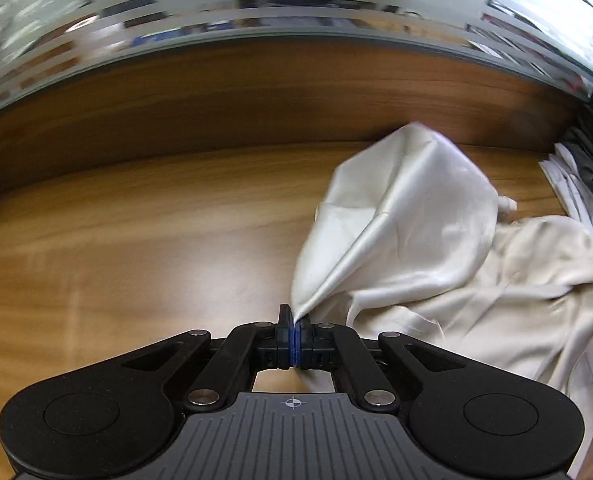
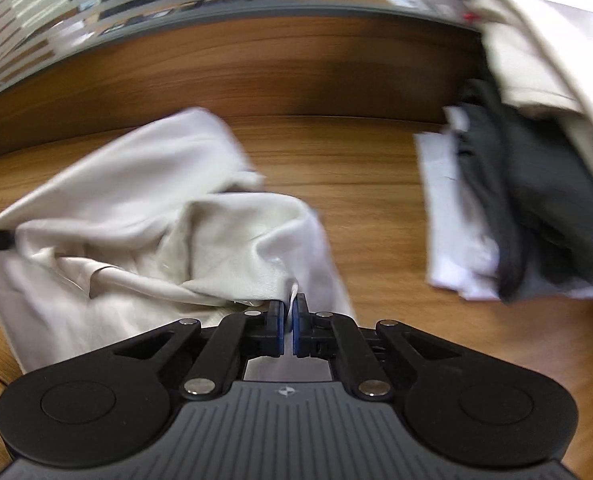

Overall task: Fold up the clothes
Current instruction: 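Grasp the shirt fabric with the left gripper and lift, then release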

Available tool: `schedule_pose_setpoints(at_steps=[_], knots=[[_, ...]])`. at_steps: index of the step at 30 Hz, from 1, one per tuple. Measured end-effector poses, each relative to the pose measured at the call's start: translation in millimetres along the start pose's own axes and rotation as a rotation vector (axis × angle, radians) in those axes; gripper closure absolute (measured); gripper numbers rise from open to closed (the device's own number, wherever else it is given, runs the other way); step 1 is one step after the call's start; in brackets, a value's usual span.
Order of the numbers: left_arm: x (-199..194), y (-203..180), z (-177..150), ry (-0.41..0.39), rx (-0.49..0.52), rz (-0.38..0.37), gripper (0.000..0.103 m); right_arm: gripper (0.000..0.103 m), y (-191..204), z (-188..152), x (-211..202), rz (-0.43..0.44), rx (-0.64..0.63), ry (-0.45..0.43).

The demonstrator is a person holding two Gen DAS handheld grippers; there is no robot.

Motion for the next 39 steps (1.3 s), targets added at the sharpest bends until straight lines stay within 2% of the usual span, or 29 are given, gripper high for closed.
schedule_pose_setpoints(at_steps=[9, 15, 18, 20, 21, 22, 23, 24, 25, 27, 31, 33, 36, 39], knots=[[-50, 67, -73, 0.075, -0.13, 0.076, 0.1, 0.101, -10, -85, -41, -0.055, 0.079, 0.042], [-59, 78, -127, 0.188, -0.133, 0.092, 0.1, 0.101, 1, -142, -40, -0.006, 0.1, 0.137], [-61, 79, -136, 0.207, -0.153, 0.069, 0.099, 0.1, 9, -156, -38, 0.02, 0.086, 0.17], [-64, 80, -139, 0.213, -0.165, 0.049, 0.099, 0.099, 12, -156, -40, 0.031, 0.077, 0.17], [-66, 77, -137, 0.207, -0.168, 0.04, 0.092, 0.098, 13, -156, -41, 0.036, 0.072, 0.171], [-69, 74, -135, 0.198, -0.161, 0.029, 0.079, 0.096, 15, -156, -42, 0.041, 0.067, 0.171], [-73, 69, -132, 0.18, -0.146, 0.028, 0.071, 0.091, 16, -153, -45, 0.043, 0.055, 0.166], [-76, 64, -129, 0.163, -0.131, 0.028, 0.055, 0.087, 18, -148, -49, 0.042, 0.035, 0.161], [-78, 62, -128, 0.142, -0.11, 0.026, 0.048, 0.085, 21, -143, -55, 0.041, 0.013, 0.154], [-78, 54, -118, 0.108, -0.064, 0.015, 0.047, 0.071, 26, -130, -64, 0.045, -0.024, 0.13], [-72, 38, -97, 0.092, -0.028, -0.012, 0.041, 0.06, 29, -97, -66, 0.058, -0.069, 0.083], [-62, 28, -88, 0.095, -0.016, -0.018, 0.038, 0.051, 32, -81, -61, 0.072, -0.089, 0.066], [-41, 12, -75, 0.109, 0.006, -0.032, 0.035, 0.043, 39, -60, -48, 0.095, -0.121, 0.054], [-17, -1, -67, 0.132, 0.034, -0.04, 0.034, 0.041, 49, -42, -27, 0.12, -0.145, 0.062]])
Point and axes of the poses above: each gripper's, at about its wrist camera, not at the fingertips, and x roughly the way its jaws point, y to its left, z to its top, the point moved 1 cm from there along x, roughly the way its jaws point, and after that the axes turned 15 degrees about -x, right-handed, at the moved point
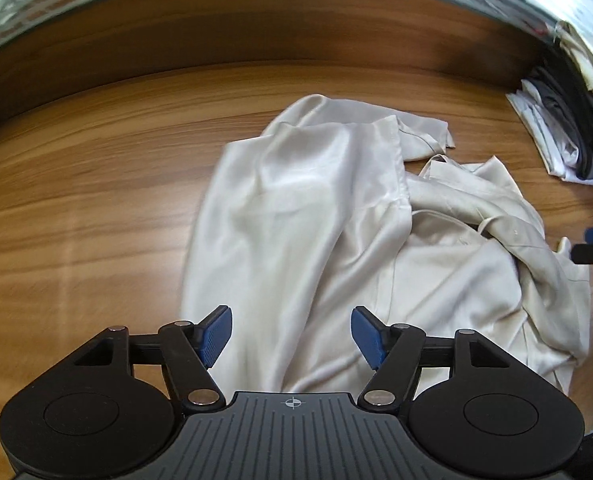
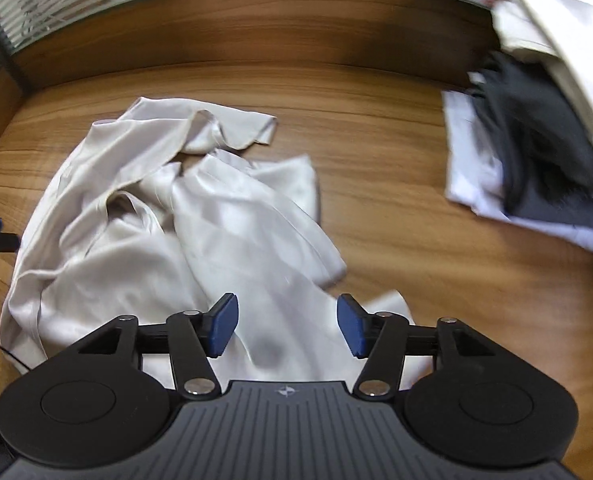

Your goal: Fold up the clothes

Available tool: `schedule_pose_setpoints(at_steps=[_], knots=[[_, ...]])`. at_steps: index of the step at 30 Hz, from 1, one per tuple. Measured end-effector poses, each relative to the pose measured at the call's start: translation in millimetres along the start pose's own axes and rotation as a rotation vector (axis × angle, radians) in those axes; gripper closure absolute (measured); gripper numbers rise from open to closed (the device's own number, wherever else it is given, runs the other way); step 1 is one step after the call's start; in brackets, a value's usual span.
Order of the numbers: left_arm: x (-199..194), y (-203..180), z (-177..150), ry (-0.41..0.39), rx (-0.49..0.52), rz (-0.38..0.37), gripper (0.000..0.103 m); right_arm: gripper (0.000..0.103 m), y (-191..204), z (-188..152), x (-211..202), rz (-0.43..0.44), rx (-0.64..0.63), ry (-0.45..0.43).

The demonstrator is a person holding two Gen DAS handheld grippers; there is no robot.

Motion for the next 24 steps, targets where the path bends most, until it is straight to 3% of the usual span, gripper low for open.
schedule_pose_setpoints(at_steps=[3, 12, 19, 20, 22, 24], knots=[[21, -12, 12, 0.018, 0.038, 0.0, 0.034, 0.035, 8, 20, 21, 0.03, -0.036, 0.017], [63, -32, 47, 0.027, 0.073, -0.012, 0.03, 0.034, 44, 58, 72, 0.091, -0.236, 0.081], [80, -35, 48, 0.052, 0.073, -0.003, 0.031, 0.036, 44, 57, 89, 0.099, -0.225, 0.098], [79, -35, 47, 0.041, 0.079, 0.005, 0.035, 0.04, 44, 56, 89, 0.095, -0.221, 0.098], [78, -34, 46, 0.02, 0.091, 0.021, 0.064, 0.051, 42, 55, 90, 0.083, -0.213, 0.097], [74, -32, 47, -0.004, 0.091, 0.03, 0.087, 0.07, 39, 54, 88, 0.072, -0.196, 0.092]])
Point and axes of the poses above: each gripper's, at about its wrist camera, not at the fingertips, and x roughly the way its jaws point, y to its left, z to its top, the point moved 1 cm from there along x, roughly the way its jaws point, and after that the axes turned 15 degrees about -x, right-handed, at the moved point
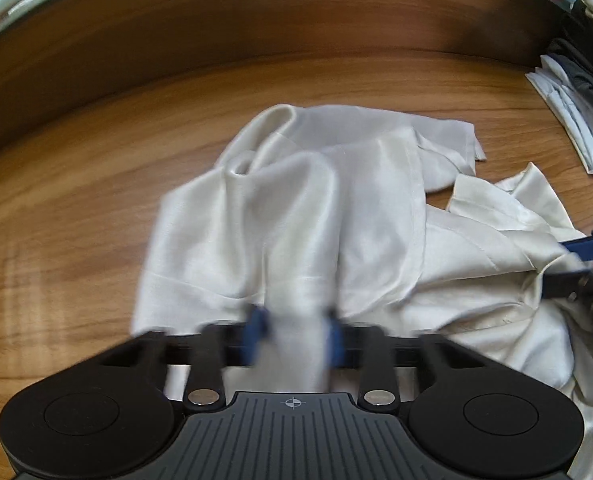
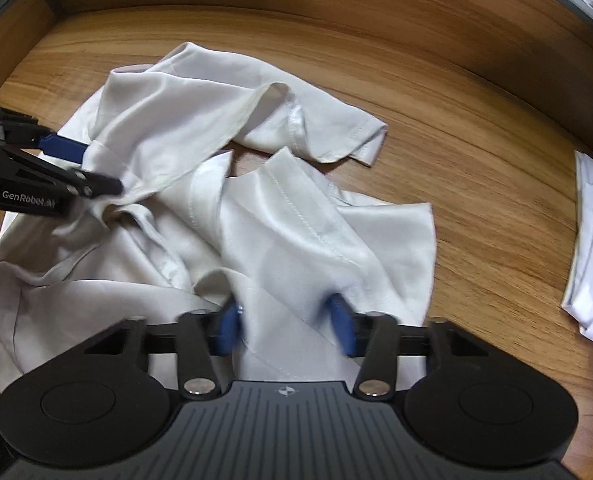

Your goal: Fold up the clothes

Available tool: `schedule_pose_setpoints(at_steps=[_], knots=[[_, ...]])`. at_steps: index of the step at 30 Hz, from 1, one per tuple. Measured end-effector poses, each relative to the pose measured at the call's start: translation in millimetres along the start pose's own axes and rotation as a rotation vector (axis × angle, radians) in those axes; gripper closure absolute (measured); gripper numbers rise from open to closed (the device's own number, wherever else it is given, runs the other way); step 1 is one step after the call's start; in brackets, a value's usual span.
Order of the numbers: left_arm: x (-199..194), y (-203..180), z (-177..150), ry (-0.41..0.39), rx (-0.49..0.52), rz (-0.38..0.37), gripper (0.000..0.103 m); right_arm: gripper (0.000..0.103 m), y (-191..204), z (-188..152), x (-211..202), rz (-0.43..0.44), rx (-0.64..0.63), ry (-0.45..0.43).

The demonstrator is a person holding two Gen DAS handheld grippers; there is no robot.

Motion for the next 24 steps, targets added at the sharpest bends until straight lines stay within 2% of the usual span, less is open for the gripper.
schedule_pose_setpoints(at_steps=[3, 6, 11, 16, 19, 24], knots=[[-10, 6, 0, -0.043, -0.022, 0.01, 0.094, 0.089, -5, -3, -8, -0.014, 0.029, -0.02], [-27, 16, 0, -0.101, -0.052, 0.036, 0.094, 0.093, -10, -8, -22, -0.052, 0.051, -0.045], [-62, 49, -2, -0.179, -0.141, 0.091, 0.095, 0.097, -26, -29, -56, -0.156, 0.113, -0.086], [-94, 92, -23, -0.213, -0.251, 0.148, 0.095, 0.098, -44, -66, -91, -0.258, 0.209, -0.107], [-107, 110, -45, -0.203, -0.312, 0.183, 0.095, 0.098, -50, -96, -106, -0.307, 0.264, -0.102], [-119, 128, -91, -0.147, -0.344, 0.24, 0.095, 0.098, -50, -145, -115, -0.345, 0.339, -0.055]])
Point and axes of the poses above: each gripper's, at about its wrist camera, not at the fingertips, and x roughly the way its jaws point, y to its left, z to its top, the point moved 1 cm from there along x, roughly the way its jaws point, and after that the axes turned 15 degrees about -x, right-handed, at the moved point
